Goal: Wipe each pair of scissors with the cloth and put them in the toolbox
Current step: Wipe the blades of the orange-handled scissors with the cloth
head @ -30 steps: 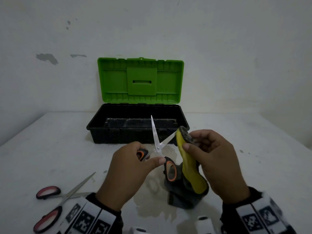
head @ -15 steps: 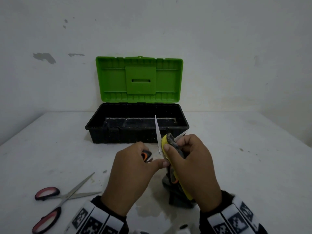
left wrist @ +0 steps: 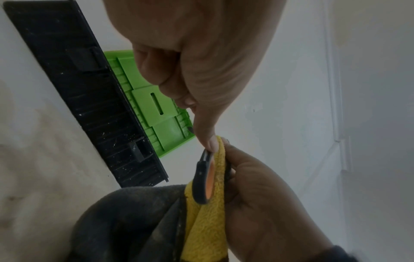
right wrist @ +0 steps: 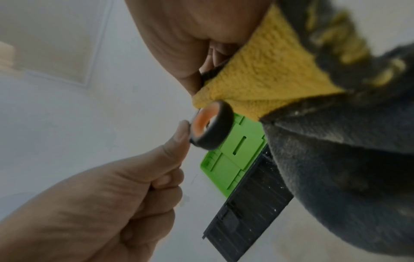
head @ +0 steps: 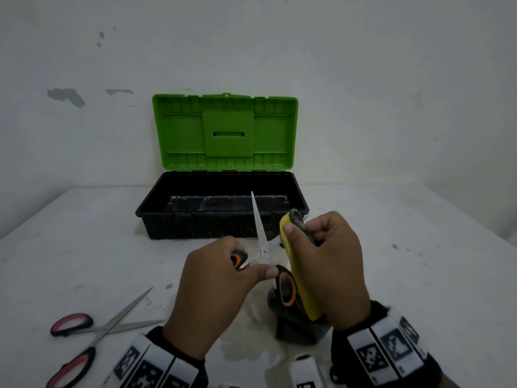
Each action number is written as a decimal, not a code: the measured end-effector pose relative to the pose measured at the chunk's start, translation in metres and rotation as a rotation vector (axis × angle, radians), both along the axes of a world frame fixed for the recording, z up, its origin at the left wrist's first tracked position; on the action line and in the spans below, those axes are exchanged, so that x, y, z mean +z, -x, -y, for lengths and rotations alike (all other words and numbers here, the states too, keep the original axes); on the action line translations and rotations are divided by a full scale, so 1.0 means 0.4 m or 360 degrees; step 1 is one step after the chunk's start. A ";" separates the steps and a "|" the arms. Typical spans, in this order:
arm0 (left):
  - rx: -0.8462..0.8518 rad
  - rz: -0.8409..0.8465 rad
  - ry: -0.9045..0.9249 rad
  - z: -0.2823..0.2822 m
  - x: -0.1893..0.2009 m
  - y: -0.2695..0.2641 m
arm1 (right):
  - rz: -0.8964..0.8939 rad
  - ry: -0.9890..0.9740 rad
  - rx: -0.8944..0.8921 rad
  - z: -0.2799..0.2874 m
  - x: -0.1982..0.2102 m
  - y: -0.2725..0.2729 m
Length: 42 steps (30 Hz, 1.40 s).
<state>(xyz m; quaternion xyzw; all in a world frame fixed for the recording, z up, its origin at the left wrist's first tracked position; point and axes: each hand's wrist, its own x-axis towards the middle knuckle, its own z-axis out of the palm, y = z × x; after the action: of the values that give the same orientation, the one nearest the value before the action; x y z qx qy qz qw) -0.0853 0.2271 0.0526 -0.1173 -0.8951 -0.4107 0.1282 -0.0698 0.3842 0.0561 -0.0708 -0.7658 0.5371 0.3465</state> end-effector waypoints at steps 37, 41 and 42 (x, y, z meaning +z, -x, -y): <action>-0.0007 -0.0207 -0.0087 0.014 -0.010 -0.003 | 0.0037 -0.0020 -0.0145 -0.022 -0.011 0.033; -0.0011 -0.0083 -0.0136 0.020 -0.013 0.000 | 0.0013 0.0115 -0.0217 -0.069 -0.010 0.058; -0.0020 -0.0072 -0.0171 0.022 -0.015 0.003 | 0.0006 0.0150 -0.0228 -0.079 -0.010 0.061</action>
<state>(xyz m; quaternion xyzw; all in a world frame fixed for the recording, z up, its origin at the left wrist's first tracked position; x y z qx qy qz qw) -0.0863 0.2181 0.0467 -0.1249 -0.8679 -0.4562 0.1519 -0.0941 0.4158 0.0521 -0.1427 -0.7333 0.5461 0.3790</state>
